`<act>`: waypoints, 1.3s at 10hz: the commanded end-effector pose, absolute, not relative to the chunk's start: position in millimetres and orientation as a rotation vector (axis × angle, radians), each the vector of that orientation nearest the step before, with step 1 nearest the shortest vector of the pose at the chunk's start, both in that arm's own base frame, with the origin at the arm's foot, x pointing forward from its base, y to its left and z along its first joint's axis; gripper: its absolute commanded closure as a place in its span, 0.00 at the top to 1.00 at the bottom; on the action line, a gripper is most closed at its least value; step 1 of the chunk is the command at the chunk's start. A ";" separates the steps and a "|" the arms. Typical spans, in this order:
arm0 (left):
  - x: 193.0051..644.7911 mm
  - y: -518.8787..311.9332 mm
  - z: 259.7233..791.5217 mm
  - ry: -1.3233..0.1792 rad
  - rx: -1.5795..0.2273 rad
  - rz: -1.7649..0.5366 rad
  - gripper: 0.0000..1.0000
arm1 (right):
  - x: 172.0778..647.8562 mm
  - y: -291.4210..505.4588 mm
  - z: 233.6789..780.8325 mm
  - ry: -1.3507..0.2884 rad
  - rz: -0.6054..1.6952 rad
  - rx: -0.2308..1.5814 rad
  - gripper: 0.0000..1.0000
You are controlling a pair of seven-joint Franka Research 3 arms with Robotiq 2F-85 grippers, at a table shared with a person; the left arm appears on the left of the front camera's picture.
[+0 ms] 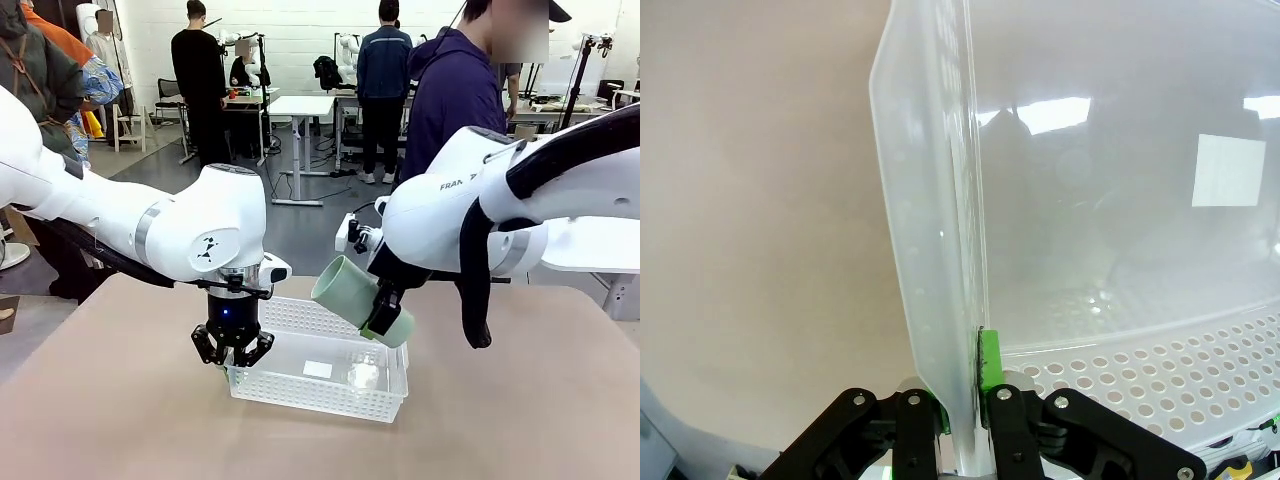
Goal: Clean and organize the cups into the basket.
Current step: Pick up the Organizing basket and move it to the center of the table, then pick up the Reusable plastic cup from the right side of the table and place it inside the Organizing basket.
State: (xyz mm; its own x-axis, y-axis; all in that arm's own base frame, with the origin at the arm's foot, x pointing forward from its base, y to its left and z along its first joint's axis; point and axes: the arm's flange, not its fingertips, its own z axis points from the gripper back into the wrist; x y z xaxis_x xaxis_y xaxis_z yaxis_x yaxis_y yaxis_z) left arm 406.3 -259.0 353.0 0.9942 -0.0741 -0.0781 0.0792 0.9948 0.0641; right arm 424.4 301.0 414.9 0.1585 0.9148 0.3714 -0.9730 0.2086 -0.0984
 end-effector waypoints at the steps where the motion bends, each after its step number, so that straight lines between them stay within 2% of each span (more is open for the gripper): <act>1: 406.3 -259.7 354.3 0.073 0.067 -0.076 0.00 | 435.5 314.9 403.6 -0.348 1.357 0.172 0.81; 6: 406.3 -259.7 354.3 0.073 0.067 -0.076 0.00 | 425.5 330.1 356.7 -0.237 1.430 0.153 0.81; 10: 406.3 -259.7 354.3 0.073 0.067 -0.076 0.00 | 402.3 334.3 339.6 -0.158 1.466 0.162 0.81; 11: 406.3 -259.7 354.3 0.073 0.067 -0.076 0.00 | 399.1 334.3 340.2 -0.161 1.469 0.162 1.00; 13: 406.3 -259.7 354.3 0.073 0.067 -0.076 0.00 | 395.2 329.9 348.4 -0.174 1.466 0.161 1.00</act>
